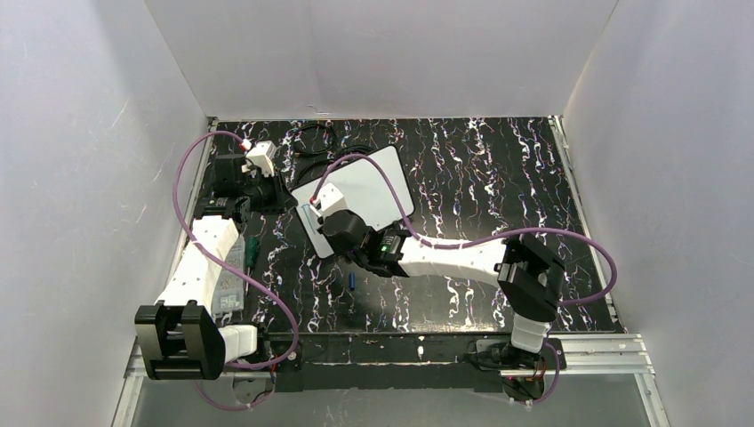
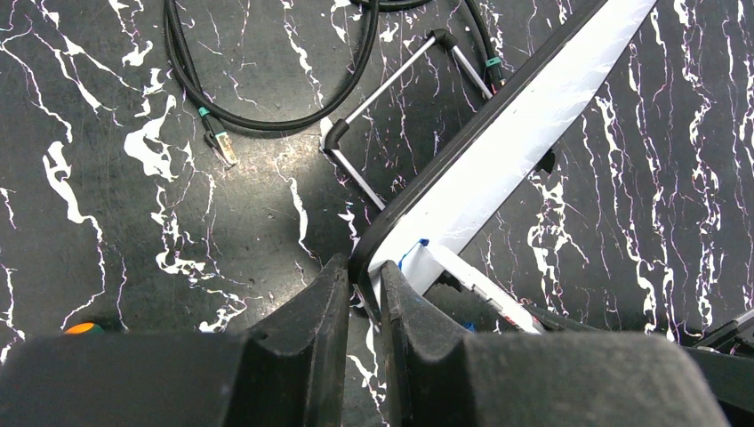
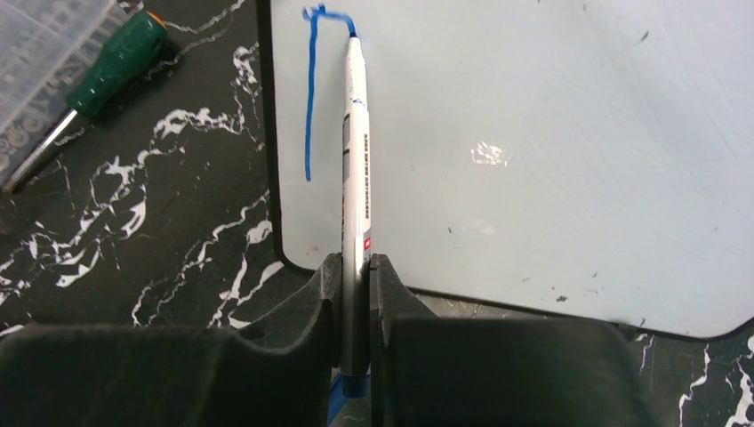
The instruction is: Write a sentence on the whiteboard
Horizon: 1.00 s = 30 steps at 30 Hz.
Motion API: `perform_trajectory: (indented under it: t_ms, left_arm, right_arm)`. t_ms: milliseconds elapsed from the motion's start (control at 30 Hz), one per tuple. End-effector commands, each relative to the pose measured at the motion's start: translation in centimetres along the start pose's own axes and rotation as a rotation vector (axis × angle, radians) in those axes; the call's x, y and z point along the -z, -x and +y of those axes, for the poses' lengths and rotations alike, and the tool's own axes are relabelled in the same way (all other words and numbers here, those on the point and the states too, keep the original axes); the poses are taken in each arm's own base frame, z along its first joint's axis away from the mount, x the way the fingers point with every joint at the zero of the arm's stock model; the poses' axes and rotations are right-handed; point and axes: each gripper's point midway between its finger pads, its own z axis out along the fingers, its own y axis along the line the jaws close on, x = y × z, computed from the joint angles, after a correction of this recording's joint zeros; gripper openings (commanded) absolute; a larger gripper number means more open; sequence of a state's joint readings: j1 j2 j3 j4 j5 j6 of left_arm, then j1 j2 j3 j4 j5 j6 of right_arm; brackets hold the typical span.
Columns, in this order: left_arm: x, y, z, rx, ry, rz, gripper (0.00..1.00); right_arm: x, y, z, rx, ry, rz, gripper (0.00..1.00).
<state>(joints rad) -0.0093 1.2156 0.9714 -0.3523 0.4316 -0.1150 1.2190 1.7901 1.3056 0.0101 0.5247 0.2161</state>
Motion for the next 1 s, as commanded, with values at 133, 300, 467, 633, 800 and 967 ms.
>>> perform_trajectory:
  t_ms: [133,300,467,633,800,967]
  left_arm:
    - [0.5,0.1,0.2,-0.02,0.018,-0.015,0.0]
    - [0.5,0.2,0.2,-0.022,0.017,-0.016,0.0]
    - [0.5,0.2,0.2,-0.02,0.018,-0.014,0.0]
    - [0.5,0.1,0.2,-0.022,0.018,-0.014,0.0]
    - [0.5,0.2,0.3,-0.022,0.021,-0.016,0.0]
    - [0.6,0.2,0.3,-0.022,0.021,-0.017,0.0]
  right_arm:
    - [0.6,-1.2,-0.4,-0.031,0.002,0.026,0.01]
    - [0.6,-1.6,0.7,-0.019,0.046,0.034,0.01]
    - [0.4,-1.8,1.7,0.0,0.076,0.04,0.01]
    - [0.4,-2.0,1.4,0.002,0.055,0.044,0.01]
    - [0.7,-2.8,0.7,-0.005,0.024,0.066,0.01]
    - [1.2,-4.9,-0.4,-0.008,-0.009,0.109,0.01]
